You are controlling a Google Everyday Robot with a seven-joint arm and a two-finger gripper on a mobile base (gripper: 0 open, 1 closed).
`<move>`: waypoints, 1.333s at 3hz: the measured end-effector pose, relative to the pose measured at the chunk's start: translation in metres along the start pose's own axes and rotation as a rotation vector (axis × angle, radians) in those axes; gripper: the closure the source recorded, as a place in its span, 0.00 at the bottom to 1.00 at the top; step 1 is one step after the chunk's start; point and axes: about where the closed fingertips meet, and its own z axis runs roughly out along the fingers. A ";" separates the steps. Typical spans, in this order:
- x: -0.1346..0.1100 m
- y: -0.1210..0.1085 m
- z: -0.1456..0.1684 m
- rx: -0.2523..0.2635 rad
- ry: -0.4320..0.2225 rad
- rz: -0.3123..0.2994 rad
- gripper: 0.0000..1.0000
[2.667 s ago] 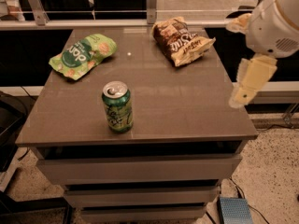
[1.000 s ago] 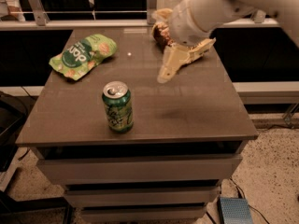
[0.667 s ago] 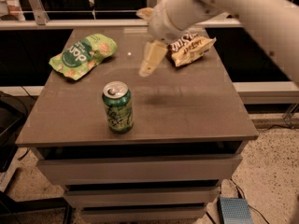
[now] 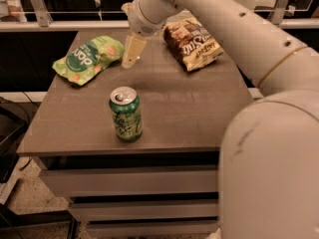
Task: Pick green rice chip bag
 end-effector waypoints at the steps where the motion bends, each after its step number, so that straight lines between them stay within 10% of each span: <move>1: -0.012 -0.013 0.045 -0.004 0.000 0.009 0.00; 2: -0.020 -0.021 0.084 -0.009 -0.013 0.042 0.00; 4: -0.029 -0.015 0.133 -0.040 -0.025 0.081 0.41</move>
Offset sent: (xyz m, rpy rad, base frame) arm 0.0727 0.1023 -0.0548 0.0576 0.0582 -0.0430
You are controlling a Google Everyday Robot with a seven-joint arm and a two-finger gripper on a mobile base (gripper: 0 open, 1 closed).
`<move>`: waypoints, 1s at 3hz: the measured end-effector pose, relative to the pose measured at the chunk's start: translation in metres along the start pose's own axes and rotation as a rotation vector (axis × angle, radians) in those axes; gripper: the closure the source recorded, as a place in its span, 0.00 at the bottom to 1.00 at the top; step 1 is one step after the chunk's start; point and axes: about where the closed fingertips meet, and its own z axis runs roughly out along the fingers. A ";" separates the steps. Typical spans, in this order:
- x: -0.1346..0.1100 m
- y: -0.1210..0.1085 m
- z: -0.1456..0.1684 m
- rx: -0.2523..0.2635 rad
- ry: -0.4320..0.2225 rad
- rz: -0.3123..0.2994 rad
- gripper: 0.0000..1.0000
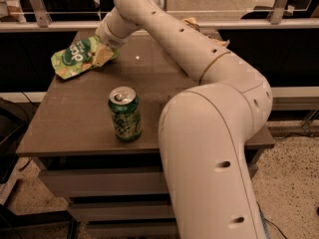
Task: Pick green rice chip bag
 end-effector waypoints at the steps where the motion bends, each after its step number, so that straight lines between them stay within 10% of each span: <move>1: 0.002 0.003 -0.003 0.004 0.004 0.009 0.64; 3: -0.025 -0.001 -0.070 0.089 -0.077 -0.047 1.00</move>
Offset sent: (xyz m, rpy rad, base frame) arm -0.0280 -0.0308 0.0509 0.0668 -0.0759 -0.0113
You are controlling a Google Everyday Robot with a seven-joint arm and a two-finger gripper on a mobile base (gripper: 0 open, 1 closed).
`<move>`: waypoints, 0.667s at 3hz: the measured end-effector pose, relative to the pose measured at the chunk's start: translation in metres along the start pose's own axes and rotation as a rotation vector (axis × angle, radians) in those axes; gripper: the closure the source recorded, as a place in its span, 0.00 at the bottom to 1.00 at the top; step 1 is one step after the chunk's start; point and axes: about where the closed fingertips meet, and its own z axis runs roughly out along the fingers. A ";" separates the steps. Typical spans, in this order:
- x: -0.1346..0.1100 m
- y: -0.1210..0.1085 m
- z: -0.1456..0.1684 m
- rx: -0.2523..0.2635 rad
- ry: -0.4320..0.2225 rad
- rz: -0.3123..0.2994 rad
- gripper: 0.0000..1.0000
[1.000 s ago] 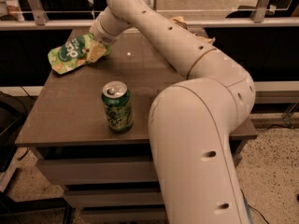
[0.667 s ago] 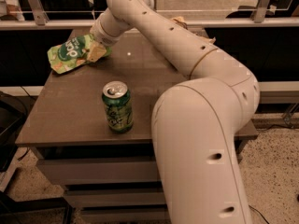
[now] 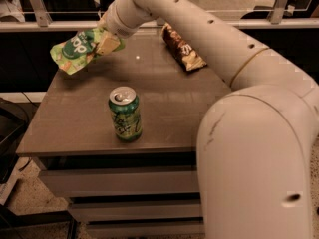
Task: Pick green rice chip bag
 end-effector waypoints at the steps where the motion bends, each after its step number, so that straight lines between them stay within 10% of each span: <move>1: -0.024 -0.013 -0.061 0.100 -0.041 -0.055 1.00; 2: -0.038 -0.019 -0.120 0.187 -0.079 -0.076 1.00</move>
Offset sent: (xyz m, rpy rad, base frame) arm -0.0745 -0.1021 0.1661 0.1688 -0.2888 -0.0592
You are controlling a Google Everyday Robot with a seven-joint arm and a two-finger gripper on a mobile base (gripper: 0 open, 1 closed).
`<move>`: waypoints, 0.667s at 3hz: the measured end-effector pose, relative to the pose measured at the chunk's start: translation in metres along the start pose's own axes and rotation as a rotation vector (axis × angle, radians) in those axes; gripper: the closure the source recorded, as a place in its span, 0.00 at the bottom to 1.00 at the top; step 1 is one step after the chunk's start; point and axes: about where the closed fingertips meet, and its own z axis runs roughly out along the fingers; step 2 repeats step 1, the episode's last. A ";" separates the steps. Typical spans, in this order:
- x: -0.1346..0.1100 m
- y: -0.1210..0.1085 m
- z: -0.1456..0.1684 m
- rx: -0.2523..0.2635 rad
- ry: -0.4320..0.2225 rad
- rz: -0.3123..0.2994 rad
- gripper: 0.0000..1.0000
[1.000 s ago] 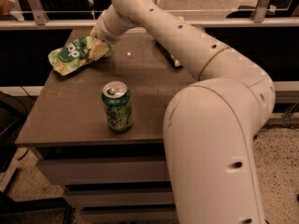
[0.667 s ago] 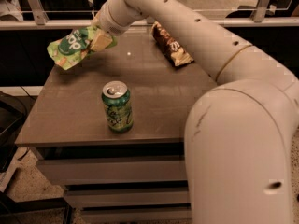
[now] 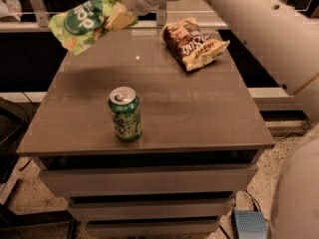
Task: Pick green rice chip bag
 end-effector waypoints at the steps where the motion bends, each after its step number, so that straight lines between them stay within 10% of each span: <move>1: -0.002 -0.004 -0.012 0.019 -0.004 -0.002 1.00; 2: -0.002 -0.004 -0.012 0.019 -0.004 -0.002 1.00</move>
Offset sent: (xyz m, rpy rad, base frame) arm 0.0000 0.0000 0.0000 0.0000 0.0000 0.0000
